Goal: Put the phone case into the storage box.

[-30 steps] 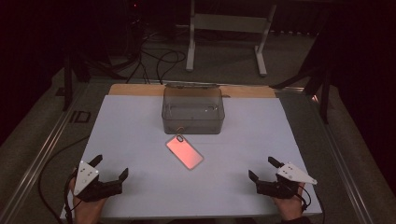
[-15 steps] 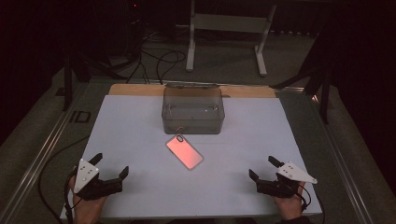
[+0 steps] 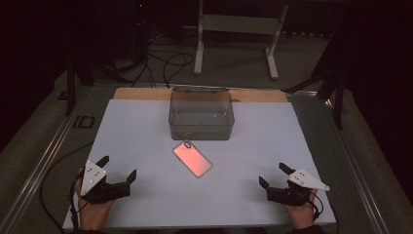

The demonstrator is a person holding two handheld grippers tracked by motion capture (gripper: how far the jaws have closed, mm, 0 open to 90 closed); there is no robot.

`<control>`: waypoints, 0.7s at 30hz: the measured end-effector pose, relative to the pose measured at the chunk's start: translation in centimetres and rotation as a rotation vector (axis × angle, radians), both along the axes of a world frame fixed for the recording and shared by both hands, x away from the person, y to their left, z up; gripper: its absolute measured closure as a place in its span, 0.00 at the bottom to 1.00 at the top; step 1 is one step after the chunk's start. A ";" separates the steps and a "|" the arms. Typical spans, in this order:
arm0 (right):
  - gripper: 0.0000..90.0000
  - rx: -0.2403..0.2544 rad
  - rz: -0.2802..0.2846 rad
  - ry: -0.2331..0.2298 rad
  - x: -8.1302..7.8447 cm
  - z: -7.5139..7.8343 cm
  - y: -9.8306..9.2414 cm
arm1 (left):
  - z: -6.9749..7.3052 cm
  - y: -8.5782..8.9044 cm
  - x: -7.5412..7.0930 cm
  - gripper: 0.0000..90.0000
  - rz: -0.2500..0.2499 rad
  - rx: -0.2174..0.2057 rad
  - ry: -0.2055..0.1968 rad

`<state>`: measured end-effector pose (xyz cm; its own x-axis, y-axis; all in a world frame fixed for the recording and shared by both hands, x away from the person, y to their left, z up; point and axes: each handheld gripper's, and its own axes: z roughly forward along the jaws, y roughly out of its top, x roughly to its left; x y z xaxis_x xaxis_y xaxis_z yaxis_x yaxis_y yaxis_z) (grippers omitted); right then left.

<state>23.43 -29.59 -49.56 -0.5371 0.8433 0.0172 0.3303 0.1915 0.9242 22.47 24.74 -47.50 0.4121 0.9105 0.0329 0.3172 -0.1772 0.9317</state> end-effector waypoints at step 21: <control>0.09 -0.007 0.005 0.007 0.1 -0.1 0.1 | 0.6 -1.3 1.6 0.01 -0.046 0.014 0.022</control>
